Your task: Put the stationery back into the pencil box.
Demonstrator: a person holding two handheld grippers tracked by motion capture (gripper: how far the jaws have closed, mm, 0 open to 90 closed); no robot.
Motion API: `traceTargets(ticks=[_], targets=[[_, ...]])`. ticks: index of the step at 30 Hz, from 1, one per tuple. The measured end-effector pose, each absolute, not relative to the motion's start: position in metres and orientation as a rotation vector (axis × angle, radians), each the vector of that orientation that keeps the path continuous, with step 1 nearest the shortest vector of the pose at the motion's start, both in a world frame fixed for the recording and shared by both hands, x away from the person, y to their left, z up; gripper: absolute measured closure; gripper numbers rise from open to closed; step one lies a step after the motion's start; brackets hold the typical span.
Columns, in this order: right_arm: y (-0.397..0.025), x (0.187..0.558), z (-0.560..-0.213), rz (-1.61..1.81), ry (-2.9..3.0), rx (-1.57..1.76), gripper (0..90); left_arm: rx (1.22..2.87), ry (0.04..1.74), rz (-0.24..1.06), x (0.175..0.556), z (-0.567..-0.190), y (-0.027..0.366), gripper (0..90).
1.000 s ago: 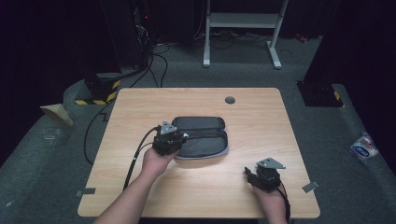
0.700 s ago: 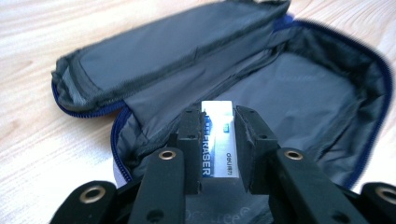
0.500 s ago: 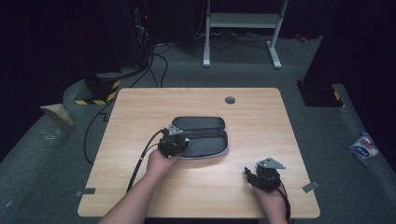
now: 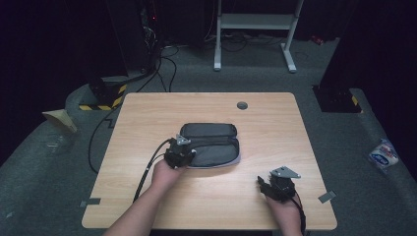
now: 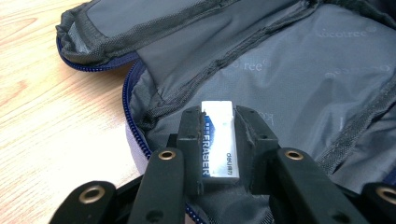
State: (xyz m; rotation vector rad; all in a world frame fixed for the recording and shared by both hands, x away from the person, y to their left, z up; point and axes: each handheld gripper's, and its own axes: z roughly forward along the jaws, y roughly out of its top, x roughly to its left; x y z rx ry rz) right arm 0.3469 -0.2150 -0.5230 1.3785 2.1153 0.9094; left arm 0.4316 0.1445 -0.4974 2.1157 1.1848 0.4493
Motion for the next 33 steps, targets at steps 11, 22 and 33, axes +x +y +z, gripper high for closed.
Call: traceTargets(ticks=[11,22,33], targets=[[-0.215,0.347,-0.523,0.908,2.114,1.375,42.8,2.073,1.175,0.447,0.428,-0.493,0.144,59.7],[-0.215,0.347,-0.523,0.908,2.114,1.376,42.7,1.981,1.153,0.441,0.422,-0.479,0.152,49.4],[-0.215,0.347,-0.523,0.910,2.115,1.373,42.6,1.925,1.125,0.412,0.418,-0.472,0.160,40.0]])
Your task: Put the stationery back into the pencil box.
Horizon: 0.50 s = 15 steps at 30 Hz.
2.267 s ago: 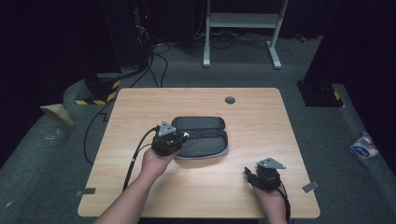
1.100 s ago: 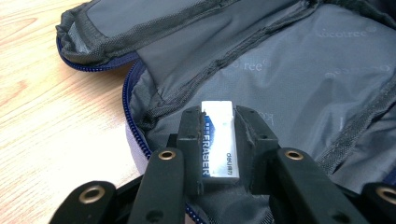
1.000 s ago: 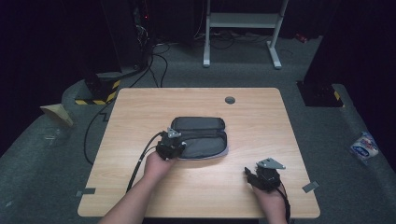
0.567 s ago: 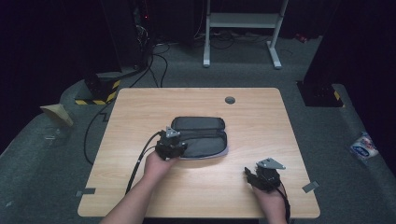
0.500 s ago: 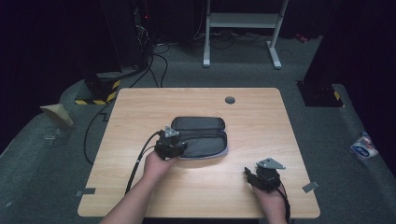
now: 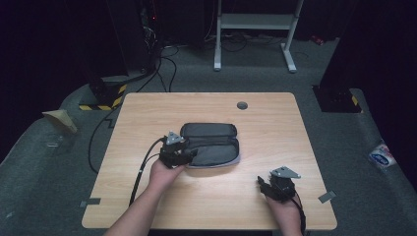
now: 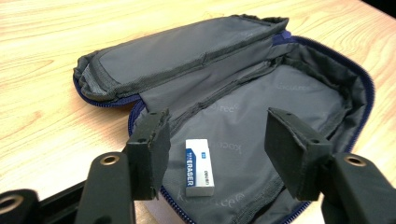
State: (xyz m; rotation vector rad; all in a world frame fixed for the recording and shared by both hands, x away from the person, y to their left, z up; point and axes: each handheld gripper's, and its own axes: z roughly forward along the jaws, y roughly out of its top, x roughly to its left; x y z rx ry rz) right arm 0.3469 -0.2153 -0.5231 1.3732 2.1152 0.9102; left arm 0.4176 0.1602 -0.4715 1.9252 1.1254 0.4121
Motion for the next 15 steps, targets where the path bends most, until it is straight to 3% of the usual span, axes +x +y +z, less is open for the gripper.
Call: traceTargets(ticks=[3,15], targets=[[-0.215,0.347,-0.523,0.910,2.115,1.374,42.6,1.901,1.122,0.373,0.418,-0.469,0.166,34.7],[-0.215,0.347,-0.523,0.910,2.115,1.373,42.6,1.908,1.156,0.441,0.410,-0.469,0.194,8.6]])
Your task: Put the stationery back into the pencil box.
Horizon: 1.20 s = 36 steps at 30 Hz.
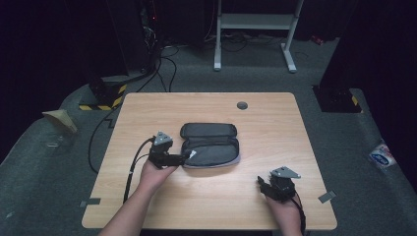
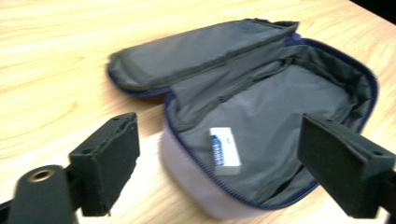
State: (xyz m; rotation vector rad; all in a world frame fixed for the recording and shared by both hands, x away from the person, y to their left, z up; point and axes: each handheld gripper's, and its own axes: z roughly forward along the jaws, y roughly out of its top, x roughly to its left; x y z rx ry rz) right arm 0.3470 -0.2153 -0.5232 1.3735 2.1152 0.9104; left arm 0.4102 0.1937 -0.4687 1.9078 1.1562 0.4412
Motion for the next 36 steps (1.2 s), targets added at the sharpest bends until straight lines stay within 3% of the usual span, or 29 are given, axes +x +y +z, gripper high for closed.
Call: traceTargets(ticks=[5,23,36], targets=[[-0.215,0.347,-0.523,0.911,2.115,1.374,42.6,1.927,1.177,0.463,0.407,-0.472,0.206,0.2],[-0.215,0.347,-0.523,0.910,2.112,1.378,42.5,1.991,1.195,0.471,0.379,-0.495,0.244,0.0],[-0.215,0.347,-0.523,0.910,2.110,1.380,42.4,2.123,1.233,0.481,0.349,-0.527,0.276,0.2]])
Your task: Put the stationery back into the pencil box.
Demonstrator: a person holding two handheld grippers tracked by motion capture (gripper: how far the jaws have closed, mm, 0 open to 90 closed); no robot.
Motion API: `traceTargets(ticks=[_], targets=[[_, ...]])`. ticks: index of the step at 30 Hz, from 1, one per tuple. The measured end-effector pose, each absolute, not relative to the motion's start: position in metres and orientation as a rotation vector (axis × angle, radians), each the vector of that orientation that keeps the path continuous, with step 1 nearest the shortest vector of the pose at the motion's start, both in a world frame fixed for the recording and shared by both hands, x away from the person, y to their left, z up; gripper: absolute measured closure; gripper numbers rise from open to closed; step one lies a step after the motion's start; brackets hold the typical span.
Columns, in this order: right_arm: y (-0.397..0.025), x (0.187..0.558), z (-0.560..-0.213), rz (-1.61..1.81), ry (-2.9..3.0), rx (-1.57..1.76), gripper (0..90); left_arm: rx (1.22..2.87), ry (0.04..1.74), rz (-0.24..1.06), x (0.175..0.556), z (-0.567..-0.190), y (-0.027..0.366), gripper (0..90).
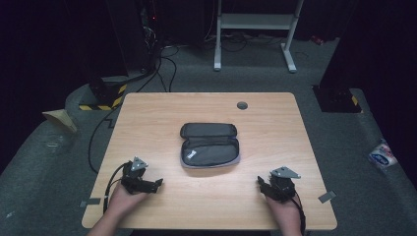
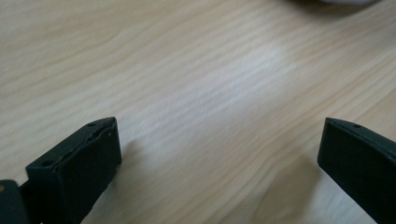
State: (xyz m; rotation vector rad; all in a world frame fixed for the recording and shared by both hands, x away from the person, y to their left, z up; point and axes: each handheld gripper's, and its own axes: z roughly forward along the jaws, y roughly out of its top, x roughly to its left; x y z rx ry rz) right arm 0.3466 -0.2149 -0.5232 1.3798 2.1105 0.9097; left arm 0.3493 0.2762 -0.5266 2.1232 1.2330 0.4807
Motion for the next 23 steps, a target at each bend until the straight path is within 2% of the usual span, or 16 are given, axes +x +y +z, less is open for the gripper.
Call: traceTargets(ticks=[8,23], targets=[[-0.215,0.347,-0.523,0.910,2.110,1.379,42.4,2.057,1.242,0.524,0.331,-0.531,0.302,3.6],[-0.214,0.347,-0.523,0.906,2.107,1.387,41.7,2.060,1.246,0.535,0.332,-0.530,0.299,4.0]])
